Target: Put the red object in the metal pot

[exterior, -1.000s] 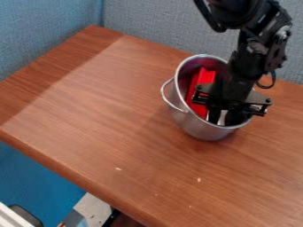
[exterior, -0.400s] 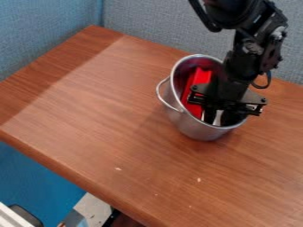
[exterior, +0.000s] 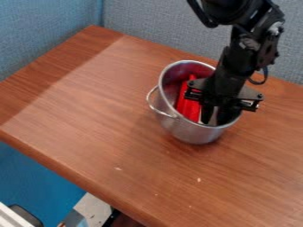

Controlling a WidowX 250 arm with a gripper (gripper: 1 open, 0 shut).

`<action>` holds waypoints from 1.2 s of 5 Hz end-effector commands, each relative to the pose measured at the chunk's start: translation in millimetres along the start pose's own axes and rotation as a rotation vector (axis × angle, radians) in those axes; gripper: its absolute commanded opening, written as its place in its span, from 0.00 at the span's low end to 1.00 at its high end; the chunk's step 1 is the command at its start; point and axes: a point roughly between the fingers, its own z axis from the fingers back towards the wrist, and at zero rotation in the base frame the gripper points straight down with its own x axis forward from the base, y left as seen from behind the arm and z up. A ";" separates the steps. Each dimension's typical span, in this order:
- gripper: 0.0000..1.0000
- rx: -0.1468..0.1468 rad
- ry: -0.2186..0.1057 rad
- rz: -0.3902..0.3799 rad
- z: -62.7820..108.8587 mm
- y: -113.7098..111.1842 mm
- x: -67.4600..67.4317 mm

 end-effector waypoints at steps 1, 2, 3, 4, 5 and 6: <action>1.00 -0.051 -0.066 0.013 23.2 -1.8 15.7; 1.00 -0.061 -0.077 -0.029 23.0 -17.2 22.4; 0.00 -0.071 -0.091 -0.012 26.8 -21.8 35.6; 0.00 -0.071 -0.097 -0.008 26.3 -23.1 41.2; 0.00 -0.085 -0.112 -0.013 32.4 -27.6 48.5; 0.00 -0.098 -0.128 -0.006 41.4 -29.1 54.0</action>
